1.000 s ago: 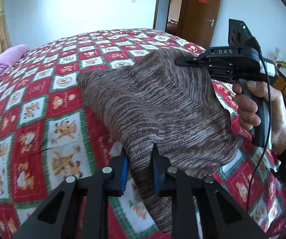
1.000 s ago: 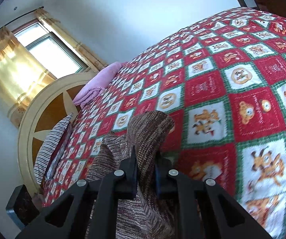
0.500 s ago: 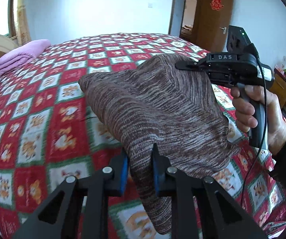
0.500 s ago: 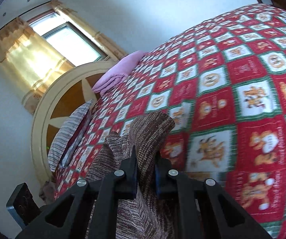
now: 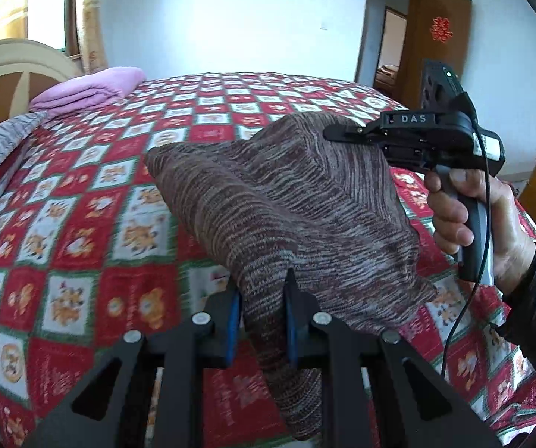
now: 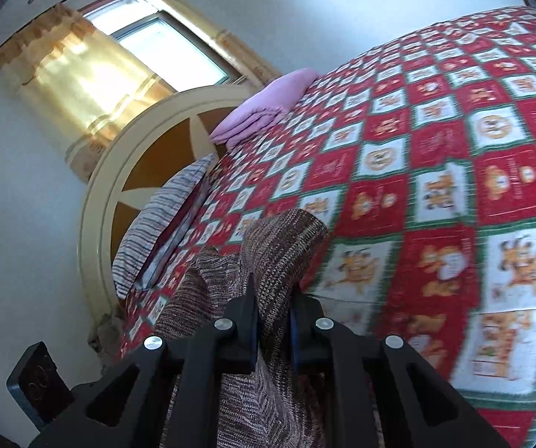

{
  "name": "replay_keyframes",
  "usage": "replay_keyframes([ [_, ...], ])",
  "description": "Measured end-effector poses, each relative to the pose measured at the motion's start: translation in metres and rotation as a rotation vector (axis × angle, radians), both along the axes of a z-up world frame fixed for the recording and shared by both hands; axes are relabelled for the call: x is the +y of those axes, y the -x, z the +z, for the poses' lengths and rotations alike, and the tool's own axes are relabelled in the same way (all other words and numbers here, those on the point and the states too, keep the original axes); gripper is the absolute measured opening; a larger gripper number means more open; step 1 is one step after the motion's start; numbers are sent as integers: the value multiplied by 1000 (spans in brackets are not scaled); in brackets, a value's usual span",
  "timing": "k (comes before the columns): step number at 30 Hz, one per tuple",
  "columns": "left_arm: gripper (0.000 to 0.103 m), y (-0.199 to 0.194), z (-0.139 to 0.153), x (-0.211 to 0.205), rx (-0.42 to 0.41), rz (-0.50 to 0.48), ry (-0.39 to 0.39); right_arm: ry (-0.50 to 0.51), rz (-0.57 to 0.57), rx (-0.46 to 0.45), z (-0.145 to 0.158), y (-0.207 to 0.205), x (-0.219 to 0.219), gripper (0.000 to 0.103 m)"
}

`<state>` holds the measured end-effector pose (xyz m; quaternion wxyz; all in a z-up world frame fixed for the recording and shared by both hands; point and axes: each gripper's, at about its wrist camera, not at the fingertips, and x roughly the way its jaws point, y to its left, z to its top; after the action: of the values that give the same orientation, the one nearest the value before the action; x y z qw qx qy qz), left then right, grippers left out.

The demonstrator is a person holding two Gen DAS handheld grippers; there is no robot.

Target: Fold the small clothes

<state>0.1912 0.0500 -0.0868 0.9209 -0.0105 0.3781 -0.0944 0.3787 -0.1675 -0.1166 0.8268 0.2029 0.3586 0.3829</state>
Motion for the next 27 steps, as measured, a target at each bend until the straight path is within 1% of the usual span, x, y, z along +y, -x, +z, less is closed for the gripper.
replay_keyframes([
  [5,21,10,-3,20,1,42,4,6,41,1,0,2,31,12],
  [9,21,17,-5,35,-3,70,0,30,79,-7,2,4,55,12],
  [17,21,32,-3,54,-21,111,-13,38,140,-6,3,4,98,12],
  [21,21,39,-5,66,-22,133,-10,43,170,-1,-1,5,119,12],
  [24,21,43,-10,73,-17,153,-26,50,190,7,-5,5,134,12],
  [27,21,46,-16,82,-7,167,-25,59,208,13,-9,6,147,12],
])
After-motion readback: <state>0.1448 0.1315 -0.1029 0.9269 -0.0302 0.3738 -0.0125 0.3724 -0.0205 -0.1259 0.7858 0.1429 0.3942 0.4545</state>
